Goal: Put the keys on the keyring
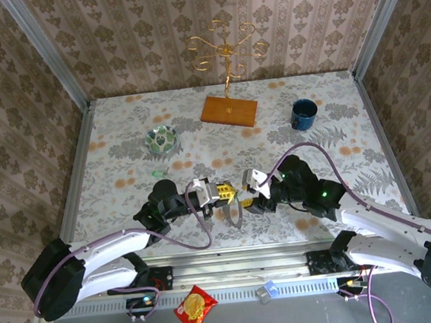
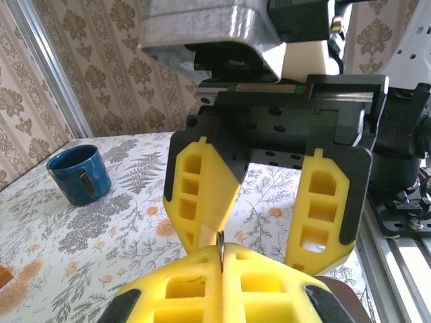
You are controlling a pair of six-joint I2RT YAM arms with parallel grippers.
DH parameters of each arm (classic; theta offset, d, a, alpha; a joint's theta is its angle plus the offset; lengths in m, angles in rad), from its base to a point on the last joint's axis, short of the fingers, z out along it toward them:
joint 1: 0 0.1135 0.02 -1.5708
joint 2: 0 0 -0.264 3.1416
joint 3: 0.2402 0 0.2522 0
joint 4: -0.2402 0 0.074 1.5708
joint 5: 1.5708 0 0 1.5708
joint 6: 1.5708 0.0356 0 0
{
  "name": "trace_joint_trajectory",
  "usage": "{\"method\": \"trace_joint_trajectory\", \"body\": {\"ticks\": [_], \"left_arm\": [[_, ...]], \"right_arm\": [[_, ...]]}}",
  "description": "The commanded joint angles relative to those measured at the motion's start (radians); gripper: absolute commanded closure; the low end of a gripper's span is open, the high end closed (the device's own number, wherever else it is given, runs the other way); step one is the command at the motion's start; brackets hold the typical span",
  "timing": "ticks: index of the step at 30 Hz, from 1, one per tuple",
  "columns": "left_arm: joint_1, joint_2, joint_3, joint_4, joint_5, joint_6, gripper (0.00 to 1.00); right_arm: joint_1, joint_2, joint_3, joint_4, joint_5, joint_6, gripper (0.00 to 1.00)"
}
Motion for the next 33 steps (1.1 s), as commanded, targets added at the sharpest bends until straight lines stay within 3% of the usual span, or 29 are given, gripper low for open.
{"method": "trace_joint_trajectory", "body": {"ticks": [1, 13, 33], "left_arm": [[0.009, -0.019, 0.016, 0.034, 0.047, -0.03, 1.0], [0.008, -0.006, 0.017, 0.07, 0.088, -0.054, 1.0], [0.015, -0.006, 0.018, 0.049, 0.076, -0.037, 1.0]], "right_arm": [[-0.002, 0.023, 0.007, 0.041, -0.013, -0.005, 0.52], [-0.002, 0.063, 0.021, 0.076, -0.083, -0.002, 0.58], [-0.002, 0.041, 0.047, -0.008, -0.091, -0.036, 0.92]]}}
